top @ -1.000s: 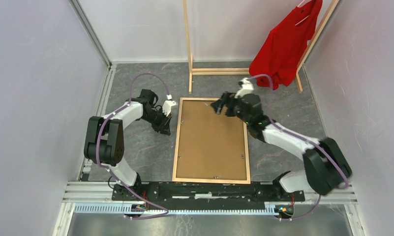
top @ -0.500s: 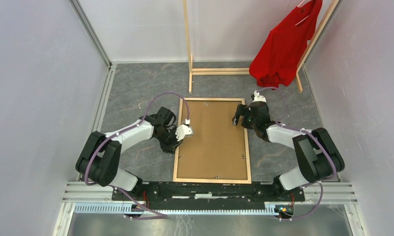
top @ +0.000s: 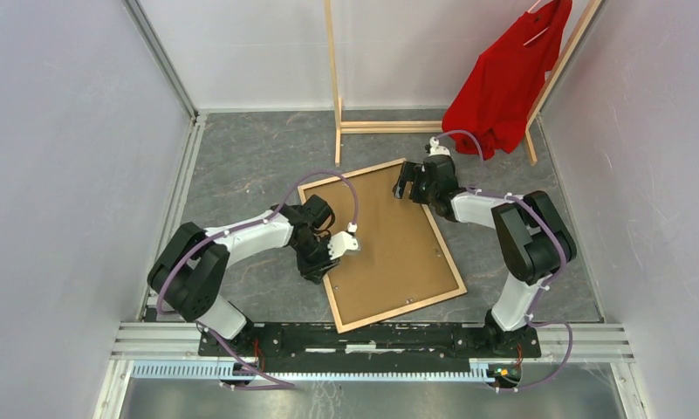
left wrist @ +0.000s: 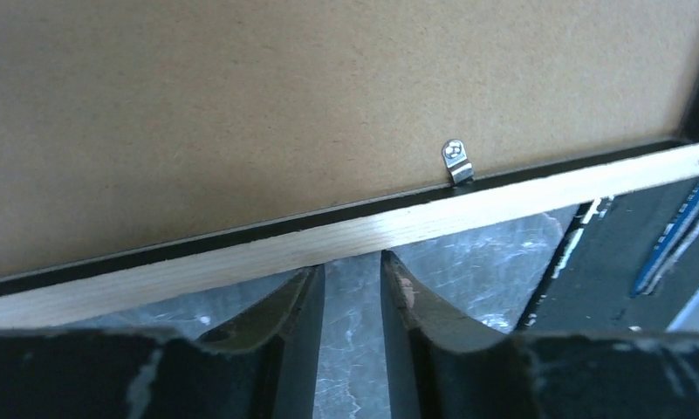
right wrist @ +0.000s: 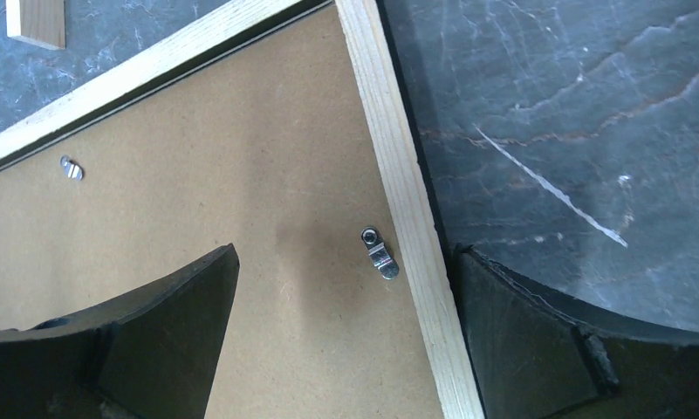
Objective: Put the photo into the frame
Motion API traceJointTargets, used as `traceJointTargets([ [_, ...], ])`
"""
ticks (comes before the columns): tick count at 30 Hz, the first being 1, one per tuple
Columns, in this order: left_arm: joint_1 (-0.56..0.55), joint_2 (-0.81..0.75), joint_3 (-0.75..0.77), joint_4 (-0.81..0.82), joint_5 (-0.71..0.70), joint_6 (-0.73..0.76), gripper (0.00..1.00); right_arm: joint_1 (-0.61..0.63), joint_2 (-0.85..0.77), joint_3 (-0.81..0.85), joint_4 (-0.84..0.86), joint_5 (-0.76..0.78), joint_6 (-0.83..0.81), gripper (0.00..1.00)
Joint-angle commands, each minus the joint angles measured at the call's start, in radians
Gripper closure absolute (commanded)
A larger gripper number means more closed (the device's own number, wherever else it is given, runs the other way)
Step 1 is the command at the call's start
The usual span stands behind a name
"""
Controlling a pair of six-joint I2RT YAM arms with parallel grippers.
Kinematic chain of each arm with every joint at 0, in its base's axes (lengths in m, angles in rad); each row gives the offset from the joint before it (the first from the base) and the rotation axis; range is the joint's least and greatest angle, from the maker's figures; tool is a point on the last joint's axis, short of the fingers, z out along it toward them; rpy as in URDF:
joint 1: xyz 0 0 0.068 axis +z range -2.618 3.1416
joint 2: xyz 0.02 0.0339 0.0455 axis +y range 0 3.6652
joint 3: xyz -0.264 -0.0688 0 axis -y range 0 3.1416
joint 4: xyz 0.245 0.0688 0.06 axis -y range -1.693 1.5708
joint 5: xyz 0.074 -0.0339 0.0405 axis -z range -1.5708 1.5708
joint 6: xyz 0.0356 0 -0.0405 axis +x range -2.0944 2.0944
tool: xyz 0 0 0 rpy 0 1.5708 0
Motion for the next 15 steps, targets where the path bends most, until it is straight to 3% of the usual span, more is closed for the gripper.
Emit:
traceJointTargets([
  [1,-0.065,0.055,0.055,0.122,0.08,-0.052,0.6,0.108,0.034,0.068,-0.016,-0.142,0.068,0.02],
  [7,-0.091,0.064,0.103,0.074,0.144,-0.045,0.34,0.195,0.109,0.126,-0.028,-0.17,0.058,0.02],
  [9,-0.091,0.048,0.11,0.054,0.137,-0.03,0.22,0.195,0.115,0.152,-0.041,-0.17,0.041,0.02],
  [15,-0.077,-0.036,0.158,-0.101,0.123,0.084,0.01,0.125,0.017,0.249,-0.193,-0.068,-0.046,0.02],
])
